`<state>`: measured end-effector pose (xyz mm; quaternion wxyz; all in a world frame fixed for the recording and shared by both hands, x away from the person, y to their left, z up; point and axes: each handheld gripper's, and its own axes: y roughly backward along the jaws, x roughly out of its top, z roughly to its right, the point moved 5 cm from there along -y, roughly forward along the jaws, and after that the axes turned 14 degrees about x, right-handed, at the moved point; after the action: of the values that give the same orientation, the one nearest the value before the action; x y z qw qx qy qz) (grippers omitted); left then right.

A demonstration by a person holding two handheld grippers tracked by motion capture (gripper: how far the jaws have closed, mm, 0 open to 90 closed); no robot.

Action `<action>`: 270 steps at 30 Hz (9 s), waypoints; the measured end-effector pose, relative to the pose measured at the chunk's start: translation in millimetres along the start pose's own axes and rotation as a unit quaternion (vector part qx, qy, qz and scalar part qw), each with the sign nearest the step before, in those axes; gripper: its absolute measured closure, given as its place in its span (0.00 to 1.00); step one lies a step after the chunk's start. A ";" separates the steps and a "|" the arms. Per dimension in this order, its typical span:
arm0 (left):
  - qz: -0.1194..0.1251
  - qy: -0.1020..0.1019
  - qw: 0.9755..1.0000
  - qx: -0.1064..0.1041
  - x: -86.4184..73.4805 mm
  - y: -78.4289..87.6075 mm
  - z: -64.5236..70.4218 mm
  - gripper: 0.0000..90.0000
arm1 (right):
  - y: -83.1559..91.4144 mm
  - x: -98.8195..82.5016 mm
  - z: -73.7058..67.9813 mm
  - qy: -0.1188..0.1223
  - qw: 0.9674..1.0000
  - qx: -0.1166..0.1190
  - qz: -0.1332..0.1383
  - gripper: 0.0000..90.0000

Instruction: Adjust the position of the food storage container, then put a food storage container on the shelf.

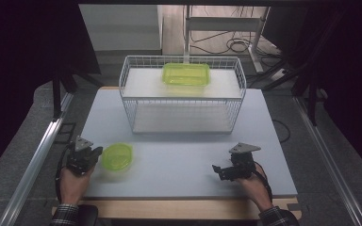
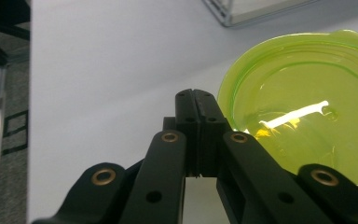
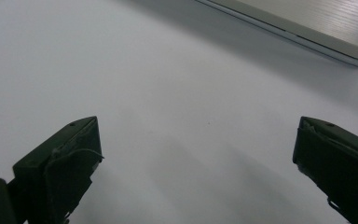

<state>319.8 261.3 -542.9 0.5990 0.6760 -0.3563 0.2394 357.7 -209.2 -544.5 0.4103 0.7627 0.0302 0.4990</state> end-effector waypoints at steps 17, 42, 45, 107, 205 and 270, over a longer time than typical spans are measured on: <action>0.005 -0.044 0.998 -0.037 11.4 7.9 52.8 1.00 | -0.4 -0.9 0.1 -0.001 1.000 -0.002 -0.004 0.01; -0.050 -0.106 0.983 -0.140 -11.4 4.7 88.8 1.00 | -3.0 -1.1 -2.4 0.003 1.000 0.003 -0.007 0.01; -0.045 -0.111 0.981 -0.152 -8.1 5.3 97.5 1.00 | -3.9 -1.2 -3.2 0.003 1.000 0.004 -0.009 0.01; 0.025 -0.157 0.975 -0.153 -17.0 30.0 120.6 0.00 | -10.1 17.9 -24.8 -0.009 0.996 0.084 0.012 0.02; 0.014 -0.184 0.973 -0.139 -21.6 25.2 119.6 0.01 | 2.5 139.9 -18.1 -0.210 0.934 0.282 0.065 0.90; 0.008 -0.183 0.973 -0.141 -22.4 23.9 119.4 0.01 | 63.5 263.2 2.3 -0.187 0.939 0.237 0.167 0.90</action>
<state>274.9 147.9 -564.5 0.6112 0.6137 -0.4957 0.0639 468.0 -132.7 -309.5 0.1267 0.9113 -0.0578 0.3875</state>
